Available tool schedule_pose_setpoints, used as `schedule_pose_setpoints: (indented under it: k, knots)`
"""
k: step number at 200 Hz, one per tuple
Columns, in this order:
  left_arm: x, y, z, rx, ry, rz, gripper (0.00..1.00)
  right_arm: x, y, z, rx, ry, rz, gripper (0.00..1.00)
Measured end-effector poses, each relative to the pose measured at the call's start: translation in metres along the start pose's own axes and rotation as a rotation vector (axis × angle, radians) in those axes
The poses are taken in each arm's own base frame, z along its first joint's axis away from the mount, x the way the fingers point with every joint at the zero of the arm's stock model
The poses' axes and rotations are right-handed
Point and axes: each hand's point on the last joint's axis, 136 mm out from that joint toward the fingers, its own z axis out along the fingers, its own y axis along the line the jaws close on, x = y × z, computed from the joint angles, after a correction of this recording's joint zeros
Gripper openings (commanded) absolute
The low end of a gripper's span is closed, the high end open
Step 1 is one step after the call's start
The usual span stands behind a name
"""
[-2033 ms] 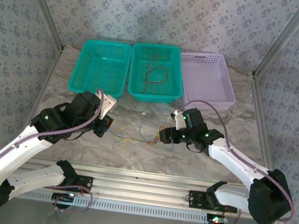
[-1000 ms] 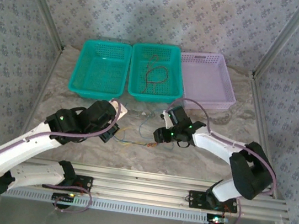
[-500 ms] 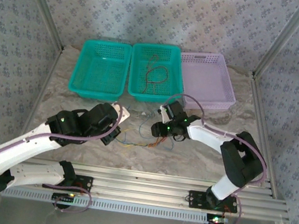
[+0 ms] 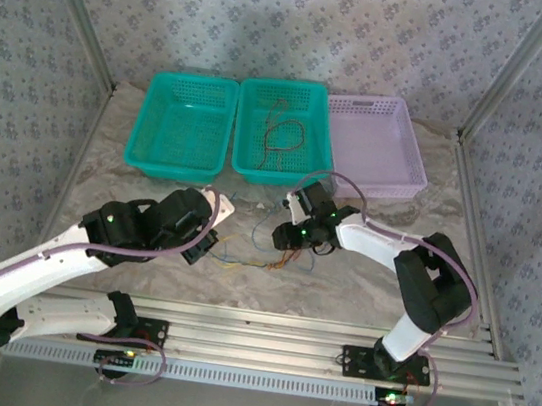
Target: Untangle the cables
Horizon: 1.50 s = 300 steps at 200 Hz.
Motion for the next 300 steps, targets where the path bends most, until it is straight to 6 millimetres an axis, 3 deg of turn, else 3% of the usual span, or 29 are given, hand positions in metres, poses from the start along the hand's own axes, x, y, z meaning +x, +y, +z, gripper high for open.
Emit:
schedule_pose_setpoints:
  k: [28, 66, 76, 92, 121, 141, 165, 186, 203, 232, 254, 274, 300]
  knots:
    - [0.000, 0.000, -0.002, 0.000, -0.006, 0.000, 0.00, 0.015, -0.006, 0.000, 0.014, 0.026, -0.010, 0.43]
    - [0.000, 0.000, -0.002, -0.001, -0.007, 0.000, 0.00, 0.020, -0.008, 0.000, 0.021, 0.042, -0.014, 0.25]
    - [0.000, 0.000, -0.002, 0.001, -0.008, 0.002, 0.00, 0.021, -0.010, 0.000, 0.024, 0.046, -0.013, 0.15]
    - [0.000, -0.001, -0.002, 0.004, -0.008, 0.005, 0.00, 0.019, -0.011, -0.002, 0.027, 0.043, -0.006, 0.00]
    - [0.000, -0.003, -0.002, 0.006, -0.005, 0.009, 0.00, -0.004, -0.007, -0.015, 0.005, -0.020, 0.014, 0.00]
    - [-0.003, -0.005, 0.001, 0.009, 0.003, 0.024, 0.00, -0.045, 0.009, -0.043, -0.060, -0.135, 0.009, 0.00]
    - [-0.006, -0.013, 0.004, 0.023, 0.015, 0.061, 0.00, -0.103, 0.042, -0.097, -0.174, -0.323, -0.045, 0.00]
    - [-0.006, -0.020, 0.007, 0.034, 0.024, 0.097, 0.00, -0.131, 0.064, -0.146, -0.245, -0.468, -0.099, 0.00]
    - [-0.006, -0.024, 0.006, 0.042, 0.024, 0.116, 0.00, -0.140, 0.065, -0.181, -0.259, -0.560, -0.104, 0.00]
    - [-0.005, -0.026, 0.006, 0.046, 0.024, 0.128, 0.00, -0.158, 0.039, -0.246, -0.232, -0.746, -0.044, 0.00]
    - [-0.003, -0.026, 0.009, 0.033, 0.034, 0.142, 0.00, -0.162, 0.025, -0.284, -0.229, -0.847, 0.000, 0.00]
    - [0.001, -0.029, 0.018, 0.017, 0.062, 0.166, 0.00, -0.159, 0.025, -0.297, -0.258, -0.872, 0.021, 0.00]
    - [0.003, -0.033, 0.023, 0.002, 0.081, 0.190, 0.00, -0.152, 0.023, -0.296, -0.279, -0.867, 0.054, 0.00]
